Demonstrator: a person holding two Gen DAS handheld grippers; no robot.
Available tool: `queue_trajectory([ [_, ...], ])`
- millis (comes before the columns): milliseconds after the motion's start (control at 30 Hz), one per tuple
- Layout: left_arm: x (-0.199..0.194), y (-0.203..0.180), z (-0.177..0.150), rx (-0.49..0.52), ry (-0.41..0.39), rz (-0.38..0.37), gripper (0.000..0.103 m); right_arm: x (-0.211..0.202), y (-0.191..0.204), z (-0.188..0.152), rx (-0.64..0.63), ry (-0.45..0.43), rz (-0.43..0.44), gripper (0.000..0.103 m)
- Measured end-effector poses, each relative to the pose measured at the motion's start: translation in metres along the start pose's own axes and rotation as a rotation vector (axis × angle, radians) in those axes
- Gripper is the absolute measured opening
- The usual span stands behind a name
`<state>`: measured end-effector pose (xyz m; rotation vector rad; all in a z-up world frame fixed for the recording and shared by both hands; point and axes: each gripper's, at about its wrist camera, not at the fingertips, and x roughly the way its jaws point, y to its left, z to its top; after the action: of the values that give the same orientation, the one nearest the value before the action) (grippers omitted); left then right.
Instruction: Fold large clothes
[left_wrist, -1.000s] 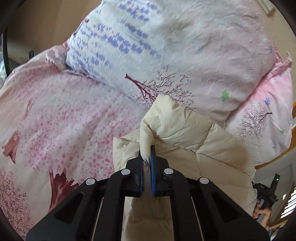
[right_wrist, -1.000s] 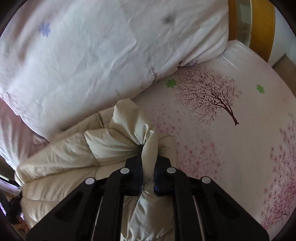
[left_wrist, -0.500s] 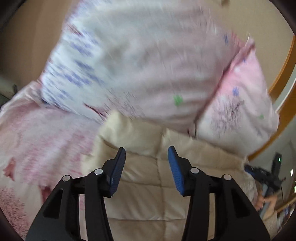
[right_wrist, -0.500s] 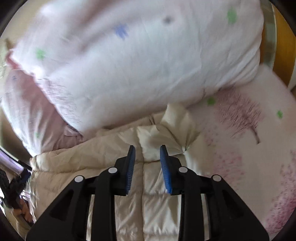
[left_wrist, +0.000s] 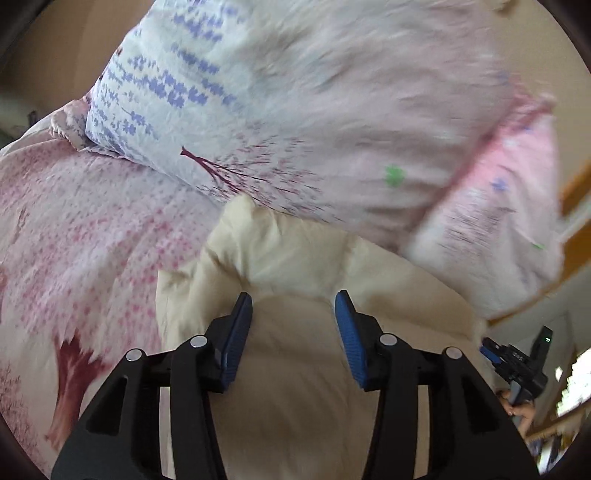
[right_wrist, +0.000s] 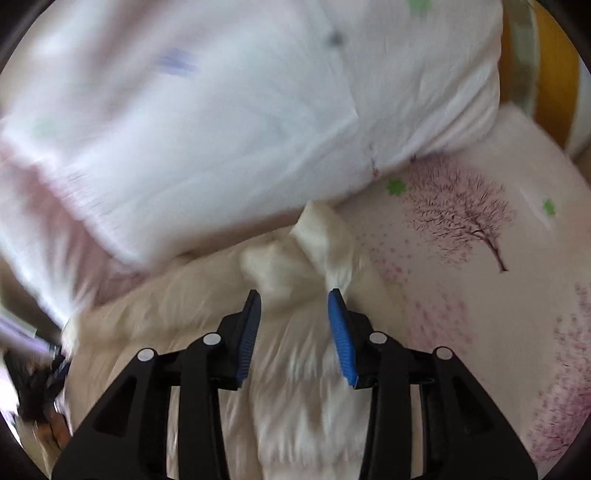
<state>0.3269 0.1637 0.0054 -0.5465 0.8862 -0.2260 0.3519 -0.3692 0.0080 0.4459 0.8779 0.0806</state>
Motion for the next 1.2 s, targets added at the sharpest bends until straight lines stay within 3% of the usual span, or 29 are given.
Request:
queue_trajectory([
  [67, -0.021, -0.002, -0.016, 0.049, -0.011, -0.027, 0.054, -0.025, 0.005, -0.023, -0.054, -0.006, 0.071, 0.040],
  [133, -0.035, -0.006, -0.033, 0.114, -0.016, 0.002, 0.058, -0.037, 0.008, -0.039, -0.086, 0.002, 0.079, 0.041],
  [233, -0.032, -0.010, -0.049, 0.155, 0.018, 0.083, 0.058, -0.029, -0.005, -0.059, -0.055, 0.058, 0.008, 0.044],
  [333, -0.019, -0.003, -0.054, 0.118, 0.025, 0.104, 0.058, 0.002, -0.020, -0.075, 0.003, 0.115, 0.003, 0.041],
  [500, -0.022, 0.003, -0.065, 0.132, 0.021, 0.148, 0.058, -0.003, -0.014, -0.076, -0.006, 0.109, -0.030, 0.042],
  [567, -0.032, 0.004, -0.064, 0.092, 0.021, 0.100, 0.058, -0.024, -0.009, -0.078, 0.015, 0.089, 0.002, 0.057],
  [633, -0.052, 0.013, -0.066, 0.047, 0.013, 0.031, 0.065, -0.049, -0.013, -0.084, 0.044, 0.044, 0.053, 0.067],
  [733, -0.077, 0.030, -0.070, 0.001, 0.021, -0.034, 0.072, -0.080, -0.030, -0.093, 0.107, 0.018, 0.094, 0.073],
  [900, -0.099, 0.066, -0.089, -0.136, 0.078, -0.056, 0.072, -0.089, -0.068, -0.110, 0.271, 0.074, 0.163, 0.074],
  [1000, -0.100, 0.076, -0.099, -0.198, 0.104, -0.076, 0.072, -0.073, -0.087, -0.123, 0.358, 0.141, 0.192, 0.074],
  [1200, -0.087, 0.068, -0.117, -0.260, 0.174, -0.149, 0.072, -0.052, -0.092, -0.133, 0.435, 0.212, 0.260, 0.075],
])
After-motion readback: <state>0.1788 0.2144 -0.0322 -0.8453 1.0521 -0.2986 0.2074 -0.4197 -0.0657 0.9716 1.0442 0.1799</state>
